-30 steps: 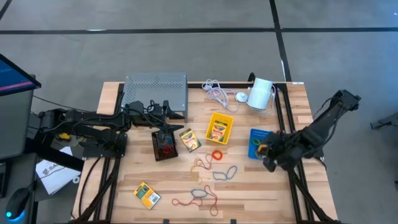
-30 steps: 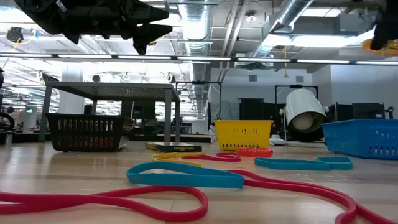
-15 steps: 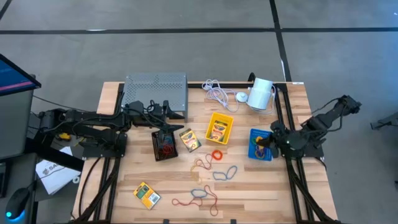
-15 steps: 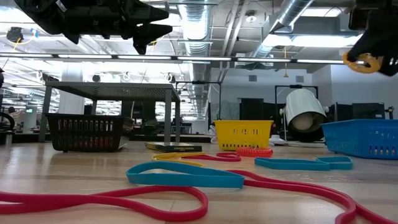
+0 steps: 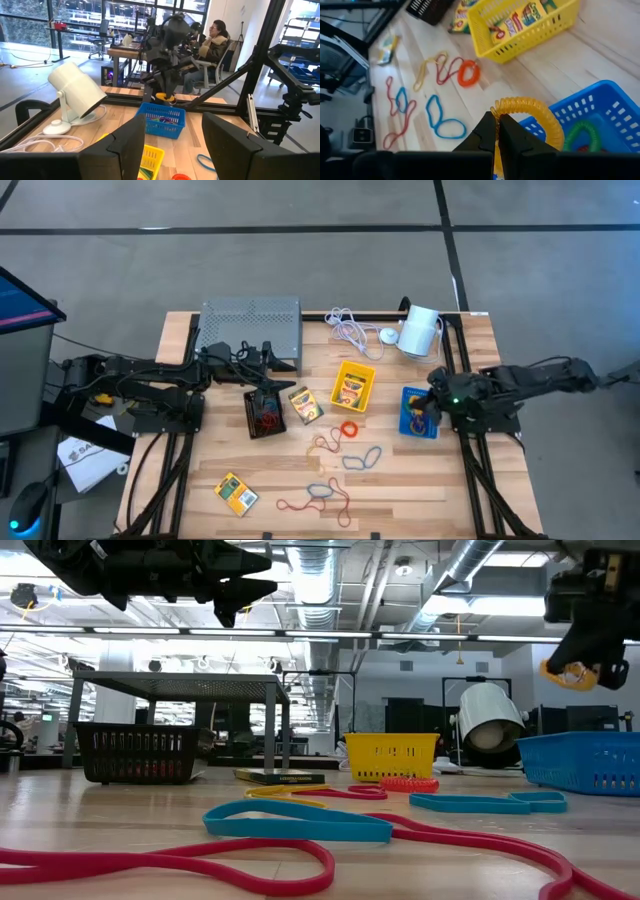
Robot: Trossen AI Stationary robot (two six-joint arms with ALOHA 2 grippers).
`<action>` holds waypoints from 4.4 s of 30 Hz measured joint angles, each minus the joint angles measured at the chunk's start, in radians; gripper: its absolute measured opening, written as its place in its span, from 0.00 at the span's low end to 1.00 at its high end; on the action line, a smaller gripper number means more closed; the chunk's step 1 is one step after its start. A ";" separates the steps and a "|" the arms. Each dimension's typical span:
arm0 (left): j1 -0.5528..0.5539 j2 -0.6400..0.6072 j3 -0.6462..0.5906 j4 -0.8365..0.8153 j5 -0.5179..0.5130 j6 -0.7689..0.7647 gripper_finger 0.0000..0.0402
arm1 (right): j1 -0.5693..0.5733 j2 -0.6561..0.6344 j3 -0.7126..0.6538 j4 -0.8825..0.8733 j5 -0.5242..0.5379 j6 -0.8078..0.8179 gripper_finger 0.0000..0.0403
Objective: Pick & Place Office Desk Supplies
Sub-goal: Put the yellow spring keychain into the blue bin, then put the orange spring keychain into the blue bin
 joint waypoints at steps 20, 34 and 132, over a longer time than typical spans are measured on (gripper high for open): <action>0.000 0.000 0.000 0.000 0.000 0.000 0.47 | -0.264 0.295 0.092 -0.117 -0.204 -0.221 0.00; 0.000 0.000 0.000 -0.001 0.000 0.000 0.47 | -0.256 0.344 0.092 -0.127 -0.213 -0.223 0.00; 0.000 0.000 0.000 -0.019 0.000 0.000 0.47 | -0.026 1.390 0.694 0.094 -0.305 -0.798 0.25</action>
